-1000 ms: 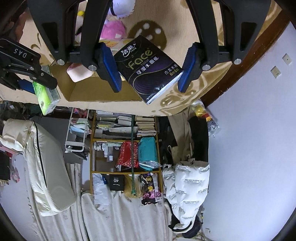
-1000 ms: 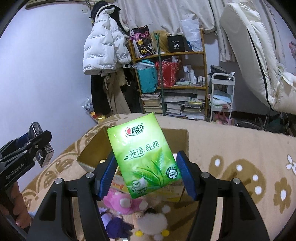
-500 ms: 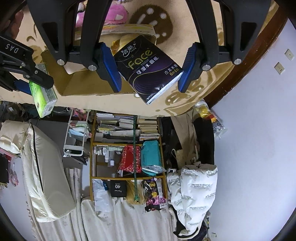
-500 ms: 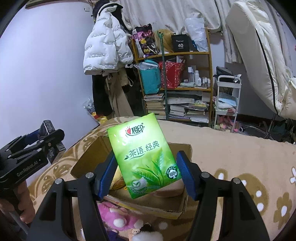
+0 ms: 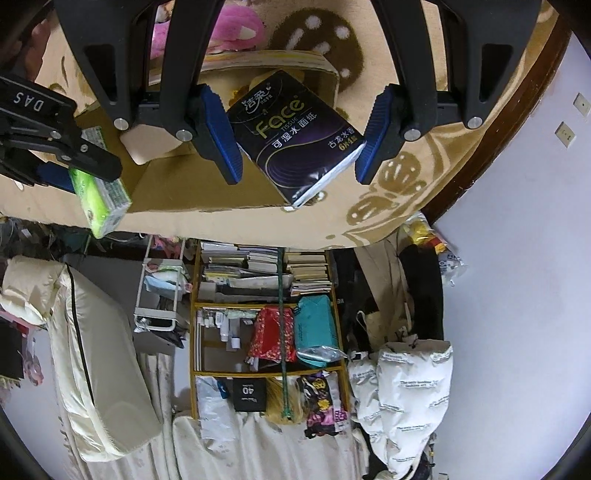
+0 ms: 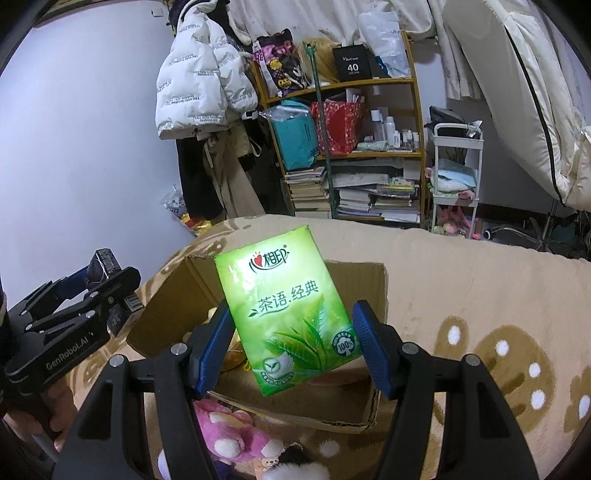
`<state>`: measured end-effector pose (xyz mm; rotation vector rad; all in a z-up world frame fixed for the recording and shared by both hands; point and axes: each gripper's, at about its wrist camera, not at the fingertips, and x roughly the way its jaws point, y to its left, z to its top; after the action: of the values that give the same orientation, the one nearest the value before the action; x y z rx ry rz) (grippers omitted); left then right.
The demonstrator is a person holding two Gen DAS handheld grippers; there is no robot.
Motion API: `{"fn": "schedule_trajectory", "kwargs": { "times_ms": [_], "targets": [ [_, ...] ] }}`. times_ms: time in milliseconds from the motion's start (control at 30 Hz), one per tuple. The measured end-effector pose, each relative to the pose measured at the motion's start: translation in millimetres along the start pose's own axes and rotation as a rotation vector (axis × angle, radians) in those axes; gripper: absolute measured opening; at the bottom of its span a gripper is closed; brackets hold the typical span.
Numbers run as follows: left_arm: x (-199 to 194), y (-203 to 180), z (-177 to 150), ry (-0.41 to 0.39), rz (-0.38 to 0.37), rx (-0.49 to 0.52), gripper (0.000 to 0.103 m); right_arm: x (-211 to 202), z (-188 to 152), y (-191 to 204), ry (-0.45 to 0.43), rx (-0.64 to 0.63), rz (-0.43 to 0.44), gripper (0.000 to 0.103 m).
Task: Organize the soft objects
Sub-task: 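Open both tools to drop the tissue packs into the box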
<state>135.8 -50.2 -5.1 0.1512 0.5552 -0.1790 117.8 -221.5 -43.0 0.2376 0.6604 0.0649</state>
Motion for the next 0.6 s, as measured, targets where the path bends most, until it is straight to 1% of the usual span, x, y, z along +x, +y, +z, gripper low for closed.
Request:
{"fn": "schedule_trajectory", "kwargs": {
  "times_ms": [200,300,467,567,600],
  "targets": [
    [9.1,-5.6,-2.7,0.033,-0.019,0.013,0.063,7.2,-2.2,-3.9,0.033,0.017,-0.005,0.069],
    [12.7,-4.6,-3.7,0.053,-0.037,0.005,0.063,8.6,-3.2,-4.9,0.035,0.022,-0.005,0.069],
    [14.5,-1.6,-5.6,0.067,-0.043,-0.013,0.063,9.5,-4.7,-5.9,0.040,0.021,-0.004,0.069],
    [17.3,-0.9,-7.9,0.088,-0.041,-0.015,0.064,9.4,-5.5,-7.0,0.041,0.021,-0.004,0.069],
    [18.2,-1.0,-8.4,0.095,-0.039,-0.012,0.066,9.5,-5.1,-6.4,0.039,0.021,-0.005,0.069]
  ]
}}
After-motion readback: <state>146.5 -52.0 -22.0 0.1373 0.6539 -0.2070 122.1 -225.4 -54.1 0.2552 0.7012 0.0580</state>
